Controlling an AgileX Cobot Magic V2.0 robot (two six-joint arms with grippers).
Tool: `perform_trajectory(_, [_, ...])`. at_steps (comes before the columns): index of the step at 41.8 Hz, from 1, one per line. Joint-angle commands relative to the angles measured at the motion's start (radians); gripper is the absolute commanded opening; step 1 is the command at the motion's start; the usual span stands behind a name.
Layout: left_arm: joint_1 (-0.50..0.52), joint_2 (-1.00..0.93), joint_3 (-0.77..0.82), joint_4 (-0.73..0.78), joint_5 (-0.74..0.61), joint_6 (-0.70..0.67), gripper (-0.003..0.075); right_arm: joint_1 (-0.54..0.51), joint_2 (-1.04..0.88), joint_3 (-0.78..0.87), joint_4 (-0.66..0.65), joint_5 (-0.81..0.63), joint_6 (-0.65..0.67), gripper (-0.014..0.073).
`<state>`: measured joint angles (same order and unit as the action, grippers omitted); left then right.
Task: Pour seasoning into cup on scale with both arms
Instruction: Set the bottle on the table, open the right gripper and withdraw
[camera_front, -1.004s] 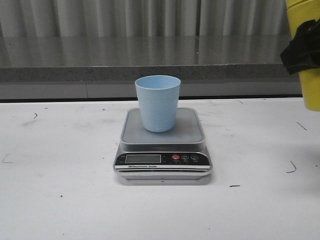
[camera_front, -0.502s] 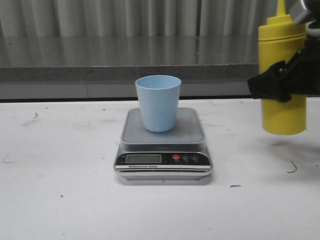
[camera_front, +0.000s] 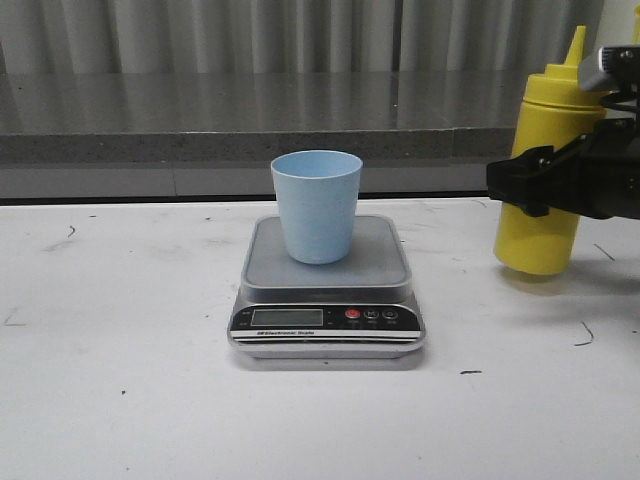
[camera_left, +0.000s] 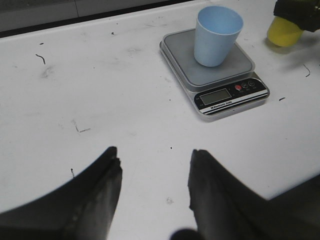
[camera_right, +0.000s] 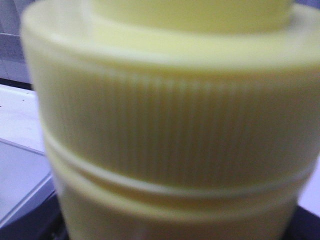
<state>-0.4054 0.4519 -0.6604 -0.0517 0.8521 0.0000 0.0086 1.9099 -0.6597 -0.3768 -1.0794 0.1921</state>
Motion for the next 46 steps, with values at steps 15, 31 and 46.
perform_trajectory(15, [0.001,0.006,-0.025,-0.007,-0.068,-0.016,0.0313,-0.005,0.008,-0.077,0.021,-0.072,-0.130,0.0439])
perform_trajectory(31, [0.001,0.006,-0.025,-0.007,-0.068,-0.016,0.0313,-0.005,-0.001,-0.052,0.032,-0.106,-0.130,0.0654])
perform_trajectory(46, [0.001,0.006,-0.025,-0.007,-0.068,-0.016,0.0313,-0.005,-0.097,0.145,0.142,-0.137,-0.132,0.0654])
